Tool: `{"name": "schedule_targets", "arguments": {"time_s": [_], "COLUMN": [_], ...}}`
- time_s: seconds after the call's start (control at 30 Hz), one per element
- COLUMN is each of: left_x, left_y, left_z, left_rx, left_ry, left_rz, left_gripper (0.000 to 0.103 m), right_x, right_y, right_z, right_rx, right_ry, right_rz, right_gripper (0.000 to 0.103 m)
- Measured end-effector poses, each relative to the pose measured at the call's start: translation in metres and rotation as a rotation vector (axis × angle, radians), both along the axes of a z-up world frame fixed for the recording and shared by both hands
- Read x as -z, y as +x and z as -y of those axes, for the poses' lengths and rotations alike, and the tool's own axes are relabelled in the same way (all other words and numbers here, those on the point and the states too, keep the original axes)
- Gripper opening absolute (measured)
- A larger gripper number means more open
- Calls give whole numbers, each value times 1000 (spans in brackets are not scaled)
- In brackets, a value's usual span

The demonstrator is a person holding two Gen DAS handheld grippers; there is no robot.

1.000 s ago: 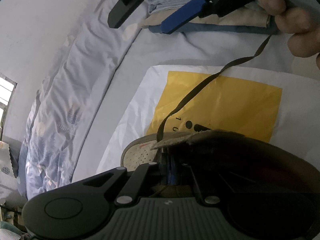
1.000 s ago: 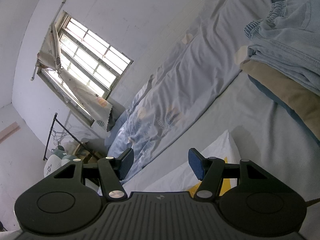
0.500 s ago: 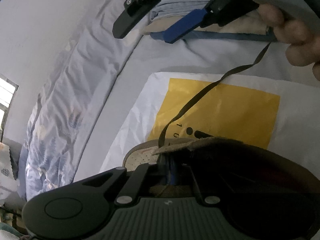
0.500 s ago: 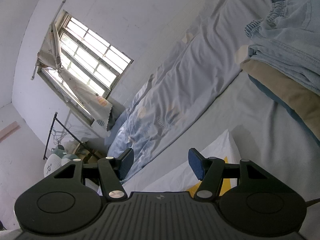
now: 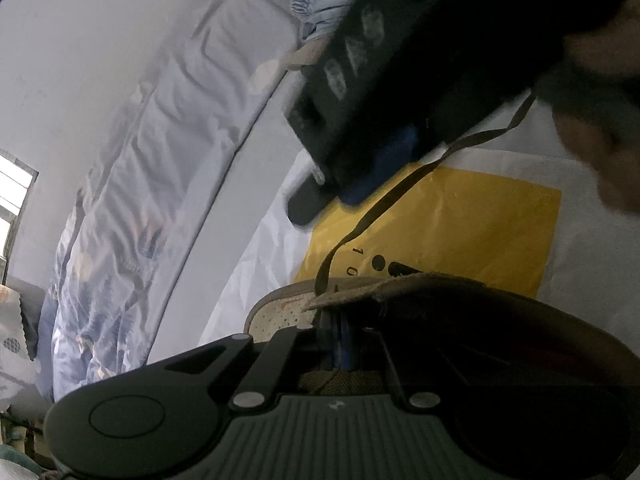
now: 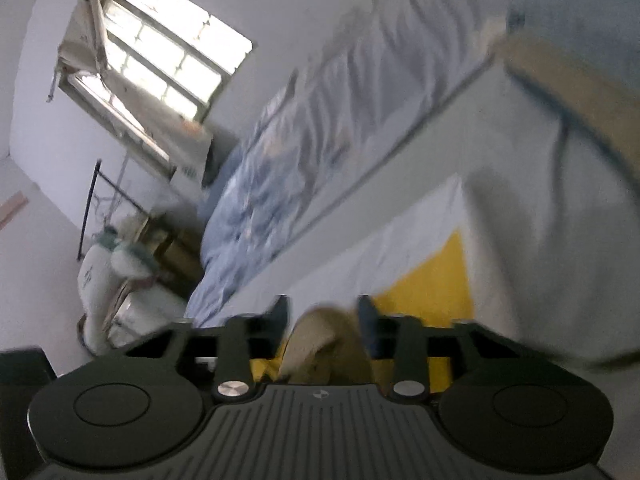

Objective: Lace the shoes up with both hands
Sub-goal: 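Close the right gripper on the dark lace near the shoe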

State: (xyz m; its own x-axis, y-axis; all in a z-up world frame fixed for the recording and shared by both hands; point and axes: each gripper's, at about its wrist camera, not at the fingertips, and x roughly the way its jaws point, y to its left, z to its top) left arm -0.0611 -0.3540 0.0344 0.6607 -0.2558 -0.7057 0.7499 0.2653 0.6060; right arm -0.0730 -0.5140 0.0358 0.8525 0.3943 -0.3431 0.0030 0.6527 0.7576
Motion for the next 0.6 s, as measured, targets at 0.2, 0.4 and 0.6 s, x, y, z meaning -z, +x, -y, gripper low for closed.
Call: {"name": "schedule_targets", "arguments": {"time_s": [0.2,0.4,0.6], "left_x": [-1,0,2], "left_y": [0,1,0], "left_z": [2,6,6], "left_rx": [-2,-6,-8], "left_ry": [7,10,6], "left_rz": [1,0,-2], "left_gripper": [1,1,1], "right_x": [24,28,30], "right_y": [6,10,13], "right_z": [1,-7,-17], "right_rx": [7,-17,-21], "right_ry": [131,143,132], "right_rz": [-58,-62,-76], "right_gripper": [23,22,21]}}
